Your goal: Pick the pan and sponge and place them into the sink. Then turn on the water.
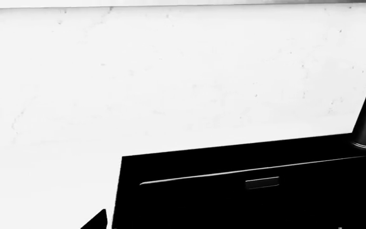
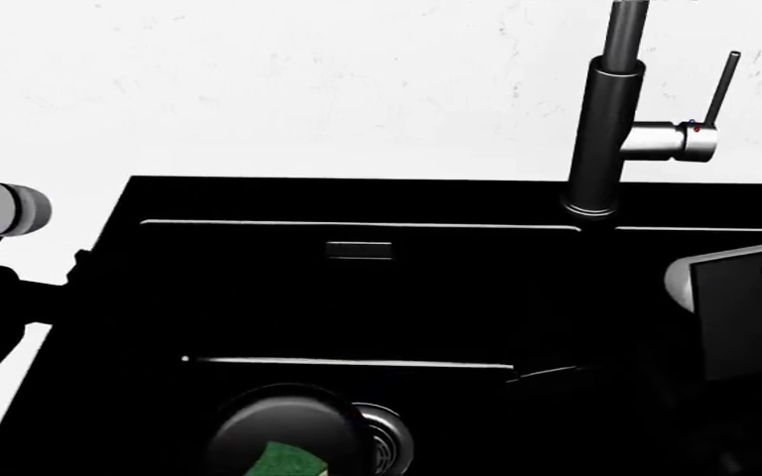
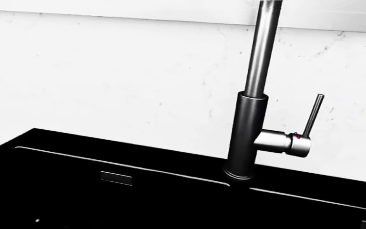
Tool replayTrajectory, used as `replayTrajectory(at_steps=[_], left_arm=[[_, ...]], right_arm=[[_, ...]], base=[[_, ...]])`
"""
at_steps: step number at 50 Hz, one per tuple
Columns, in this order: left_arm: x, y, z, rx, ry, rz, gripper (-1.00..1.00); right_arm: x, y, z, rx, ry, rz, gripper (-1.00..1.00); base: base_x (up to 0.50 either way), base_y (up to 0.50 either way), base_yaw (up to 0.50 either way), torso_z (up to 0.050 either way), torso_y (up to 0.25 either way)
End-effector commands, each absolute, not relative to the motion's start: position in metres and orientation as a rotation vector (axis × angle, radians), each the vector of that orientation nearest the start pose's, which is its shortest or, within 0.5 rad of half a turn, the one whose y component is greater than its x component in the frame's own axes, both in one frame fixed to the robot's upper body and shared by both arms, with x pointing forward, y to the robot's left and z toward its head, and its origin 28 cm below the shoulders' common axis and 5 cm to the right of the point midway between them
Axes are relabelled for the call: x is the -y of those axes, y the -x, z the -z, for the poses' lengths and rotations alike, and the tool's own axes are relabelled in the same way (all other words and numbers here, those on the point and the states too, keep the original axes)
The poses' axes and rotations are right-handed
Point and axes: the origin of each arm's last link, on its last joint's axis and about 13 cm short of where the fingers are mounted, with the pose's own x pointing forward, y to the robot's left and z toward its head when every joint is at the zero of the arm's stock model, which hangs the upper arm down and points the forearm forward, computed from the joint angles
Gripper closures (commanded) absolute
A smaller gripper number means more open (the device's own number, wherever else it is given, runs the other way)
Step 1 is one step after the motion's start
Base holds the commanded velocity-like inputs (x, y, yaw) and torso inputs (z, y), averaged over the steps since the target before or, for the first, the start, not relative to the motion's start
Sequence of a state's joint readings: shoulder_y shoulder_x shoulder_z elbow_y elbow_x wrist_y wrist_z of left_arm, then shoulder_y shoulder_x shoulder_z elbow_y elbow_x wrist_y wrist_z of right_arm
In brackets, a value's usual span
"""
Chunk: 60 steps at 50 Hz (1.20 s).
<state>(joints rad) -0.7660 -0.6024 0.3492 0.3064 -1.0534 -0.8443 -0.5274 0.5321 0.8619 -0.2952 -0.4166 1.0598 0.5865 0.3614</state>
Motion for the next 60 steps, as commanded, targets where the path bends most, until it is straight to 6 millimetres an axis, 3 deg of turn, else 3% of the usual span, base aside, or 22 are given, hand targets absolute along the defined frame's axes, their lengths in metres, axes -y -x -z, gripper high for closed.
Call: replayTrajectory(at_steps=[1, 42, 60], left_arm=[[-0.2377, -0.2789, -0.2060, -0.121, -0.020, 0.148, -1.00], [-0.2407, -0.2835, -0.2022, -0.132, -0.030, 0.130, -1.00], [-0.2441, -0.2832, -0.1996, -0.140, -0.015, 0.124, -1.00]], right_arm=[[0.1747, -0.2461, -0.1902, -0.053, 0.082, -0.218, -1.00], [0.1746, -0.2453, -0.1919, -0.034, 0.058, -0.224, -1.00], [0.1758, -0.2446, -0.1957, -0.030, 0.064, -0.218, -1.00]], base=[[0.00, -0.50, 0.00, 0.000, 0.000], [0.00, -0.39, 0.00, 0.000, 0.000], [0.00, -0.04, 0.00, 0.000, 0.000]])
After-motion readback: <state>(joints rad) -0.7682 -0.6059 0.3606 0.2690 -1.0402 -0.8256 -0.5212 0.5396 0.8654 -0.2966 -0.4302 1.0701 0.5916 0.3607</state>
